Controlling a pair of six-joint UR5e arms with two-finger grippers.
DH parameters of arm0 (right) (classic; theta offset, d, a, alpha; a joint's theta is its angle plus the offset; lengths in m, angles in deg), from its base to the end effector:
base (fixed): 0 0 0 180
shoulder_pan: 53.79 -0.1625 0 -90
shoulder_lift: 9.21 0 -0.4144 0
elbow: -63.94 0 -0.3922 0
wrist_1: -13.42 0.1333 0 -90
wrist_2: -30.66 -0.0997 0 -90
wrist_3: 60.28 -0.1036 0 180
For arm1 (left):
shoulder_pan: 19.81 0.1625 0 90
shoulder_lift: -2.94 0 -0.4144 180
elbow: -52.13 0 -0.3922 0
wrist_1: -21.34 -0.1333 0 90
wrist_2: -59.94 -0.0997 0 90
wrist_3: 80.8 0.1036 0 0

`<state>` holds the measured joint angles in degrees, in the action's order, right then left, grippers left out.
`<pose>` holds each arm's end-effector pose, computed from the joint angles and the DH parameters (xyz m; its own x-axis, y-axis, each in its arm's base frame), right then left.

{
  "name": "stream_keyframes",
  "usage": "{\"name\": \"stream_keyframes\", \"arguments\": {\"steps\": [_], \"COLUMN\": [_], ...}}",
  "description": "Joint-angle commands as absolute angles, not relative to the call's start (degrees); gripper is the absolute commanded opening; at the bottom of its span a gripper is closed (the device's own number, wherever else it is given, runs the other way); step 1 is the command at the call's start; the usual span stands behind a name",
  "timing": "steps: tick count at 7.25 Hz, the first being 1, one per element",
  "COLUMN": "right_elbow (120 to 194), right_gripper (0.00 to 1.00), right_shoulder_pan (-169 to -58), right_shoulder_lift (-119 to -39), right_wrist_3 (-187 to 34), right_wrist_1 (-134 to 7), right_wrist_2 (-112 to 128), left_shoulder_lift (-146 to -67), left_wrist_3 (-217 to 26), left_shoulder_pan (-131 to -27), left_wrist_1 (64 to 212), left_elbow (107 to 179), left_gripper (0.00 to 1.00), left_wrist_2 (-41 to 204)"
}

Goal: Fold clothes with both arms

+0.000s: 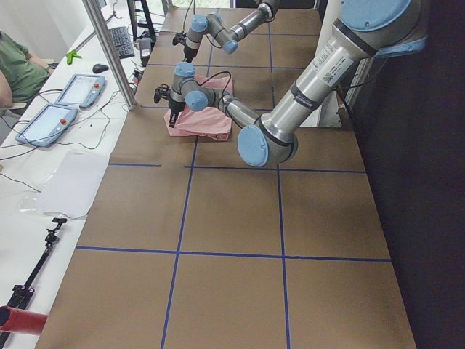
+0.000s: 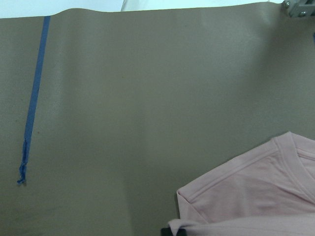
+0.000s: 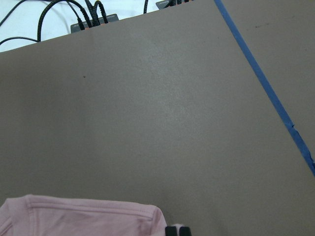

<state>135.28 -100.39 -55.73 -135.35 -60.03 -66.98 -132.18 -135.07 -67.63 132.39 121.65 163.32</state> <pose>-0.4517 -0.6516 0.3097 0.6682 0.3350 0.6643 -0.5046 0.8602 0.0739 0.4507 -0.6602 0.2905 0.7368 0.0329 -0.6753 0.2211 0.9322 0.2866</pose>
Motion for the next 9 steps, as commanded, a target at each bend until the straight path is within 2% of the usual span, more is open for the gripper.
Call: {"name": "stream_keyframes", "arguments": {"steps": [1, 2, 3, 4, 7, 9], "right_elbow": [134.2, 134.1, 134.2, 134.3, 136.4, 143.4], "right_gripper": [0.00, 0.70, 1.00, 1.00, 1.00, 1.00], "right_shoulder_pan": [-100.2, -100.1, -100.1, -100.3, -100.6, -100.7], "right_shoulder_lift": [-55.5, -55.6, -55.6, -55.6, -57.0, -62.4], "right_wrist_3": [-135.3, -134.0, -130.4, -129.9, -126.6, -124.3], "right_wrist_1": [-59.6, -59.6, -59.6, -59.6, -59.4, -59.6], "right_wrist_2": [-67.0, -67.0, -66.7, -66.9, -71.3, -75.1], "left_shoulder_lift": [-132.6, -132.4, -131.9, -131.6, -123.6, -117.6], "left_wrist_3": [-134.8, -133.3, -131.6, -130.7, -130.0, -133.0], "left_shoulder_pan": [-67.4, -67.4, -67.5, -67.5, -67.4, -62.9], "left_wrist_1": [133.3, 134.3, 136.7, 136.7, 136.7, 137.0], "left_elbow": [119.5, 119.7, 119.9, 122.0, 132.9, 141.0], "left_gripper": [0.00, 0.10, 0.79, 1.00, 1.00, 1.00], "left_wrist_2": [162.9, 162.9, 162.9, 163.2, 165.8, 165.9]}}
